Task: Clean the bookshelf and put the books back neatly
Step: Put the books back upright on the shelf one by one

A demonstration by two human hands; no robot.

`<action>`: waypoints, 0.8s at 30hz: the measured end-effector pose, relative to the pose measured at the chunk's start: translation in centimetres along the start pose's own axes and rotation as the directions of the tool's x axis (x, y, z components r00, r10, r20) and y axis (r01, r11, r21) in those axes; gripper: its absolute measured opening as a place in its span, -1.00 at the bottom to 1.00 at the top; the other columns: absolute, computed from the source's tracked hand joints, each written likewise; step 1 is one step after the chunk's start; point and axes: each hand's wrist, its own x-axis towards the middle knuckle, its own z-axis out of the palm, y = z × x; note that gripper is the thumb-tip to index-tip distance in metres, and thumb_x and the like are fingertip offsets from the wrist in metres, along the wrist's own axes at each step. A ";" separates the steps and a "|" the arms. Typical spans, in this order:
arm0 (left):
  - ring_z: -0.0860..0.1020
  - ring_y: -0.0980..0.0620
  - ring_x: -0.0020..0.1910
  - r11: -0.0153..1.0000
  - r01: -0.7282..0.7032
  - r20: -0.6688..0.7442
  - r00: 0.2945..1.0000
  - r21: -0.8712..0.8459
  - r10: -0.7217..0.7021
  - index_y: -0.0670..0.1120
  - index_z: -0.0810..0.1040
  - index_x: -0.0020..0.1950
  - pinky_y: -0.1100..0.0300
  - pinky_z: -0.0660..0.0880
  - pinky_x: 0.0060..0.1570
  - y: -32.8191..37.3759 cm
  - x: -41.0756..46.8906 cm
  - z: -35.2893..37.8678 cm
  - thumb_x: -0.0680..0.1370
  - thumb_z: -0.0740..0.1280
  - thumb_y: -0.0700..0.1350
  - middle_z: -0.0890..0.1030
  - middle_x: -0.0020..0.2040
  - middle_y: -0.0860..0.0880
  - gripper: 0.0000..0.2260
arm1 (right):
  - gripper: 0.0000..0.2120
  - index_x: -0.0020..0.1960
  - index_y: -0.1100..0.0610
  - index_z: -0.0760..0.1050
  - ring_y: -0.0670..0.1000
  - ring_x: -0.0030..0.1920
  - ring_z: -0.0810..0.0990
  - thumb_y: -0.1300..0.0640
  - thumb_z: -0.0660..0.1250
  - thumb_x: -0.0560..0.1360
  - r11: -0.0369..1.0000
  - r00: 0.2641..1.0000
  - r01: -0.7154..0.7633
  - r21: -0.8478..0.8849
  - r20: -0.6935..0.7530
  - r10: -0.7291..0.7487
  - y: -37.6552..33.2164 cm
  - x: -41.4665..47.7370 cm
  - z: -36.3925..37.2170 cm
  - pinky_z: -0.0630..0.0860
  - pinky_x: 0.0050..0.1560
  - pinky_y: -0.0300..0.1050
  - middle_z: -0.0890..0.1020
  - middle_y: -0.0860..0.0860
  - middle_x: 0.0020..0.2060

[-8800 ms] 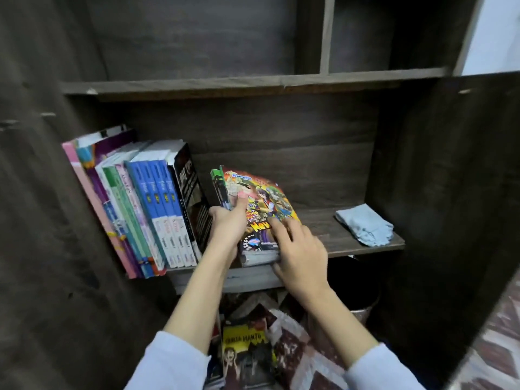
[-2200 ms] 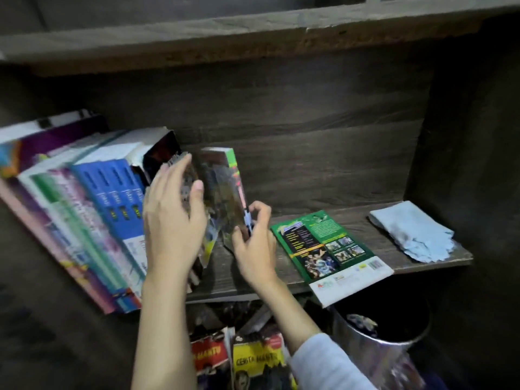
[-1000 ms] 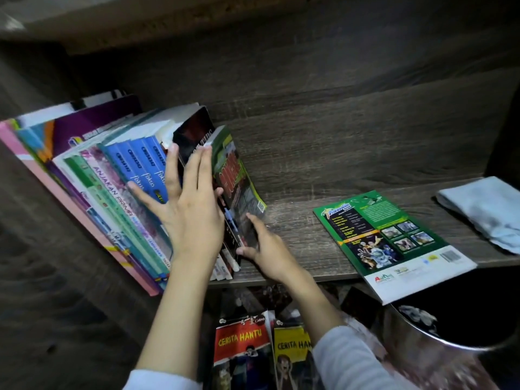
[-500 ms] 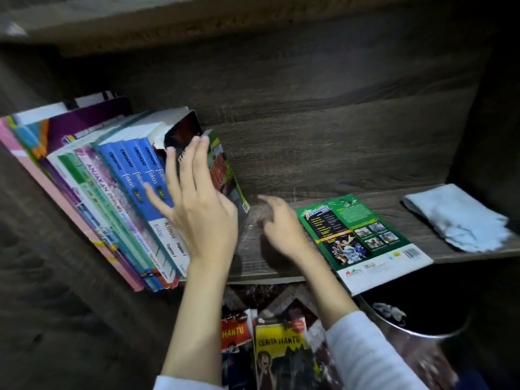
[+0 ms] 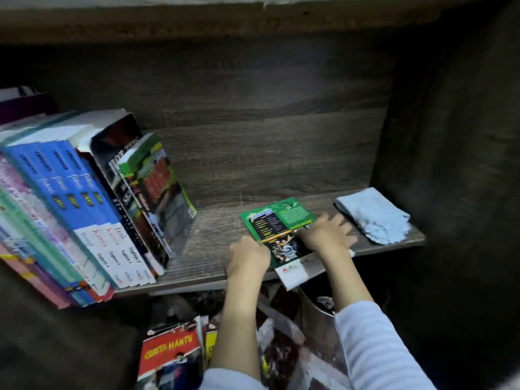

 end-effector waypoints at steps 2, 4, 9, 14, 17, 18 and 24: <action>0.50 -0.21 0.19 1.000 0.004 0.009 1.000 -0.005 -0.004 -0.25 0.48 0.19 0.05 0.44 0.14 0.0 0.3 0.9 0.58 0.18 -0.12 0.51 0.22 -0.27 -0.73 | -0.33 0.48 0.17 0.14 0.20 0.41 0.15 -0.18 0.23 0.52 0.999 1.000 -0.003 -0.033 0.005 0.003 0.4 0.2 0.3 0.17 0.35 0.09 0.18 0.14 0.42; 0.53 -0.21 0.14 1.000 0.002 0.016 1.000 -0.017 -0.002 -0.25 0.51 0.14 0.05 0.46 0.09 0.2 0.5 1.6 0.58 0.19 -0.15 0.53 0.18 -0.26 -0.76 | -0.34 0.46 0.16 0.19 0.20 0.40 0.16 -0.20 0.23 0.52 0.999 1.000 0.002 -0.051 -0.009 -0.003 0.5 0.4 0.6 0.18 0.34 0.09 0.20 0.13 0.40; 0.52 -0.19 0.13 0.997 0.030 0.013 0.999 -0.071 -0.029 -0.25 0.52 0.12 0.11 0.42 -0.02 0.0 1.5 2.5 0.58 0.19 -0.17 0.55 0.14 -0.23 -0.78 | -0.26 0.42 0.16 0.28 0.19 0.39 0.19 -0.29 0.31 0.43 0.999 0.999 -0.027 0.042 0.033 0.026 0.6 0.7 0.9 0.21 0.33 0.06 0.23 0.16 0.38; 0.55 -0.16 0.01 0.985 0.051 -0.019 0.998 -0.163 -0.055 -0.21 0.51 0.00 0.11 0.43 -0.08 -0.8 2.4 2.5 0.54 0.22 -0.21 0.59 0.07 -0.21 -0.87 | -0.22 0.38 0.19 0.32 0.18 0.39 0.25 -0.23 0.45 0.34 0.981 0.997 -0.055 0.188 0.071 0.043 0.8 1.1 0.7 0.27 0.32 0.01 0.26 0.19 0.38; 0.58 -0.13 -0.07 0.967 0.047 -0.057 0.996 -0.250 -0.063 -0.14 0.59 0.02 0.16 0.43 -0.15 -1.5 2.7 2.3 0.52 0.22 -0.25 0.63 -0.01 -0.17 -0.82 | -0.26 0.36 0.24 0.31 0.20 0.35 0.33 -0.07 0.49 0.34 0.938 0.996 -0.066 0.341 0.074 0.043 0.7 1.4 0.9 0.33 0.29 -0.02 0.32 0.21 0.36; 0.57 -0.11 -0.11 0.952 0.046 -0.055 0.996 -0.302 -0.066 -0.13 0.60 0.01 0.19 0.40 -0.18 -1.8 2.9 2.2 0.52 0.23 -0.26 0.64 -0.05 -0.14 -0.82 | -0.27 0.37 0.26 0.28 0.21 0.35 0.36 -0.01 0.49 0.35 0.913 0.995 -0.075 0.401 0.086 0.044 0.6 1.4 0.9 0.35 0.27 -0.02 0.35 0.23 0.35; 0.56 0.01 -0.20 0.672 0.086 0.016 0.994 -0.735 -0.110 -0.23 0.53 0.22 0.22 0.55 -0.17 -2.9 3.9 0.7 0.54 0.22 -0.38 0.58 -0.09 -0.06 -0.72 | -0.69 -0.10 0.11 0.31 0.09 -0.06 0.50 0.34 0.37 0.31 0.680 0.979 0.120 0.723 0.030 -0.204 -1.8 1.5 -1.3 0.45 -0.05 0.00 0.51 0.15 -0.13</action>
